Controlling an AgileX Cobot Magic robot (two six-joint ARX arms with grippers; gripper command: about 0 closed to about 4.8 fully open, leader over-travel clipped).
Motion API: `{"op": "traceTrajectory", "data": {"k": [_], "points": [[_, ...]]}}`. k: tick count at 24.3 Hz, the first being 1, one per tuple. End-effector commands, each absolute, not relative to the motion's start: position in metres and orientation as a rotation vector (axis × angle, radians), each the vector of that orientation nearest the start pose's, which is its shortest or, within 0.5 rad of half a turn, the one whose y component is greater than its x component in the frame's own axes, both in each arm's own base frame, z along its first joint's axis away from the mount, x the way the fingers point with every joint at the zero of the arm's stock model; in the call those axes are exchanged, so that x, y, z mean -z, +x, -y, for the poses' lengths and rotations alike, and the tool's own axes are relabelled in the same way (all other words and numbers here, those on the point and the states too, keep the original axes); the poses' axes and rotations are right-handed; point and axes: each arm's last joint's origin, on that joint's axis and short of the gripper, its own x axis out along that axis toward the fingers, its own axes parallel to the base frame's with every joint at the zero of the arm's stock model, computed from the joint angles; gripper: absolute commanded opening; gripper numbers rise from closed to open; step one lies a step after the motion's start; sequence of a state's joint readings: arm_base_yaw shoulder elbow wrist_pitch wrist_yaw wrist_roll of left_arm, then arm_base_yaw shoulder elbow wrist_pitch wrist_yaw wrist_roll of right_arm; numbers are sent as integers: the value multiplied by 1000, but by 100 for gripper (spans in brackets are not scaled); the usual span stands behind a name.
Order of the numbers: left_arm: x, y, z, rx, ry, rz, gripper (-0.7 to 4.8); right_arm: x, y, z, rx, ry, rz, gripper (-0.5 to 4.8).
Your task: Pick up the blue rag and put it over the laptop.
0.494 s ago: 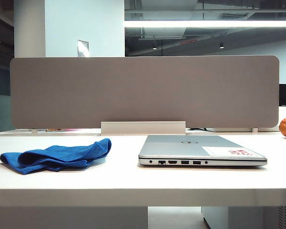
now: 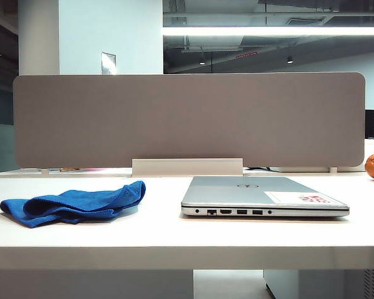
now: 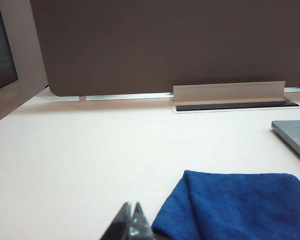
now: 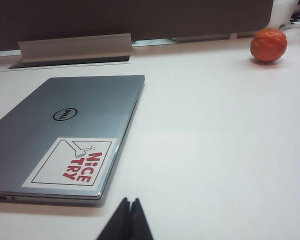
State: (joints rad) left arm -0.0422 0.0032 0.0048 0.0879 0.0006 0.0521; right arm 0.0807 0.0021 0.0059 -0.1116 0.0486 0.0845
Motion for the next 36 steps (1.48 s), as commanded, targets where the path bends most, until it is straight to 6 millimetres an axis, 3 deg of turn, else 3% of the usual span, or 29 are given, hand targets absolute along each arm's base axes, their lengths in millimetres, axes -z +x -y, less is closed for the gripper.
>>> {"op": "traceTrajectory", "data": {"k": [1, 11, 27, 36], "points": [[-175, 97, 4, 43, 50, 103, -6, -154, 97, -6, -27, 78, -101, 0], [-175, 97, 4, 44, 50, 104, -6, -154, 97, -7, -40, 80, -101, 0], [-175, 97, 4, 44, 50, 96, -6, -154, 92, -21, -559, 174, -144, 0], [-175, 97, 4, 45, 10, 95, -6, -155, 90, -24, -677, 234, -173, 0]]}}
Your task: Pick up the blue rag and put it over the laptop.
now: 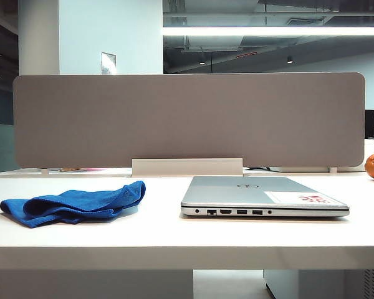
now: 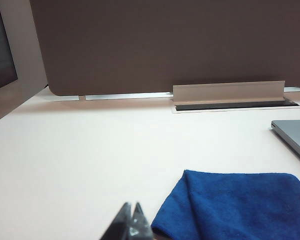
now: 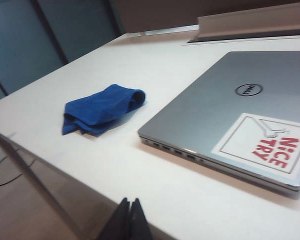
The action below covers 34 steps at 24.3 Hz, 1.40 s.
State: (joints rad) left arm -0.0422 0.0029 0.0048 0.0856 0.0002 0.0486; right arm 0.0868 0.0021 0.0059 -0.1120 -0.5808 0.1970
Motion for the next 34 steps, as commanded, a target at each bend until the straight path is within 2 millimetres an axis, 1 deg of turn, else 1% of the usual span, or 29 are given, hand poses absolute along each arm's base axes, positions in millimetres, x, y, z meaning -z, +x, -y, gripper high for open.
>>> {"op": "traceTrajectory", "data": {"k": [1, 4, 11, 16, 21, 23, 27, 31, 34], "points": [[-175, 97, 4, 47, -31, 94, -6, -155, 90, -24, -680, 234, -173, 0], [-177, 96, 4, 52, -65, 98, -6, -155, 90, -24, -678, 234, -173, 0], [-196, 91, 4, 49, -62, 74, -6, -155, 90, -24, -679, 234, -173, 0], [-205, 94, 4, 48, -61, 45, -6, -155, 90, -24, -682, 234, -173, 0], [-223, 107, 5, 46, -59, -36, -6, -155, 90, -24, -681, 234, -173, 0], [-227, 112, 5, 45, -59, -58, -6, -155, 90, -24, -681, 234, -173, 0], [-237, 128, 6, 51, -58, -128, -6, -155, 90, -24, -678, 234, -173, 0], [-241, 145, 8, 112, -64, -206, -6, -155, 90, -24, -678, 234, -173, 0], [-244, 163, 10, 153, -70, -272, -5, -155, 90, -24, -678, 234, -173, 0]]}}
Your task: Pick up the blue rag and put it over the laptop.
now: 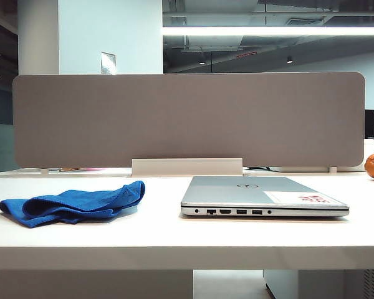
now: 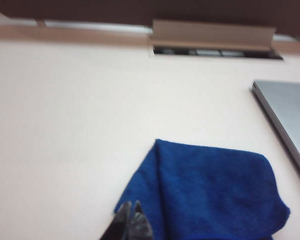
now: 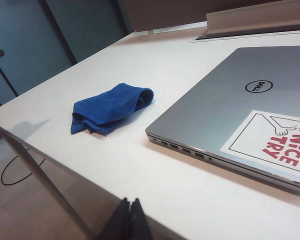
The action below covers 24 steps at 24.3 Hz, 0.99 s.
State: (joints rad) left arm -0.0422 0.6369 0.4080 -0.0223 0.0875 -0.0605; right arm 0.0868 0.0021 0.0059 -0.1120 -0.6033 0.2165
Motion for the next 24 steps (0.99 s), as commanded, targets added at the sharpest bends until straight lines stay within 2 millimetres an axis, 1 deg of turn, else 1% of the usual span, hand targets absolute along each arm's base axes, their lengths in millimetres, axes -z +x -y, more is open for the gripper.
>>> {"op": "traceTrajectory", "data": {"k": [1, 6, 10, 11, 12, 13, 14, 15, 16, 19, 22, 23, 24], "points": [[-245, 167, 11, 153, -71, -285, -5, -155, 90, -24, -678, 234, -173, 0], [-249, 204, 14, 206, -86, -388, 6, -155, 90, -24, -678, 234, -173, 0], [-243, 228, 16, 250, -104, -454, 133, -155, 90, -24, -678, 234, -173, 0], [-241, 233, 16, 249, -106, -469, 136, -155, 90, -24, -678, 234, -173, 0], [-237, 240, 17, 253, -109, -495, 146, -155, 90, -24, -678, 234, -173, 0], [-236, 244, 17, 255, -111, -506, 163, -155, 90, -24, -678, 234, -173, 0], [-231, 251, 18, 262, -115, -532, 216, -155, 90, -24, -678, 234, -173, 0], [-229, 254, 18, 268, -118, -543, 241, -155, 90, -24, -677, 234, -173, 0], [-224, 261, 18, 268, -120, -564, 291, -154, 90, -24, -677, 234, -174, 0], [-213, 273, 19, 267, -123, -587, 349, -154, 90, -24, -677, 234, -173, 0], [-204, 282, 19, 267, -124, -603, 355, -154, 90, -24, -677, 234, -174, 0], [-201, 284, 20, 267, -123, -601, 377, -154, 90, -24, -677, 234, -174, 0], [-198, 287, 20, 267, -123, -599, 423, -154, 90, -24, -677, 234, -174, 0]]}}
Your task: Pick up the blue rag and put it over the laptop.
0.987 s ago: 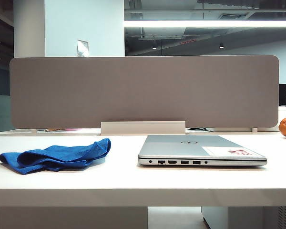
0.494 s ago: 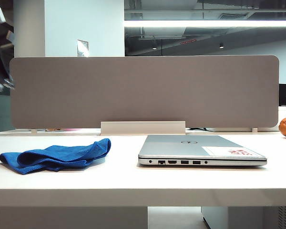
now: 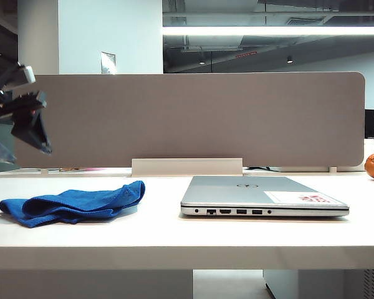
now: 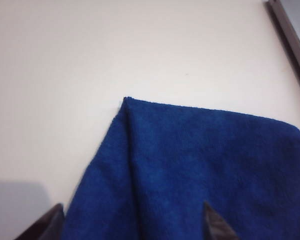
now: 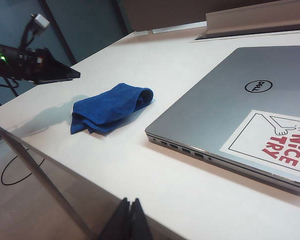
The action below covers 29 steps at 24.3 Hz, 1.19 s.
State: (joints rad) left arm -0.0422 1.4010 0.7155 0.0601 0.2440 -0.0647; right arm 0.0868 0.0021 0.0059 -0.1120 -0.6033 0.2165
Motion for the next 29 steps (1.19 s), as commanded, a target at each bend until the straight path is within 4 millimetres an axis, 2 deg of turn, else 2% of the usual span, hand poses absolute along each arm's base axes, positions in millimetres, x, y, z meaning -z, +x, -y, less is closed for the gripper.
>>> {"op": "traceTrajectory", "data": {"k": [1, 11, 20, 26, 29], "points": [[-195, 289, 20, 267, -123, -598, 441, -154, 90, -24, -677, 234, -174, 0], [-164, 306, 21, 264, -129, -670, 445, -154, 90, -24, -676, 234, -175, 0], [-157, 306, 29, 286, -117, -698, 444, -154, 90, -24, -673, 235, -177, 0], [-152, 307, 30, 242, -94, -715, 443, -154, 90, -24, -674, 235, -177, 0], [-149, 306, 30, 220, -87, -740, 425, -154, 90, -24, -674, 235, -177, 0]]}}
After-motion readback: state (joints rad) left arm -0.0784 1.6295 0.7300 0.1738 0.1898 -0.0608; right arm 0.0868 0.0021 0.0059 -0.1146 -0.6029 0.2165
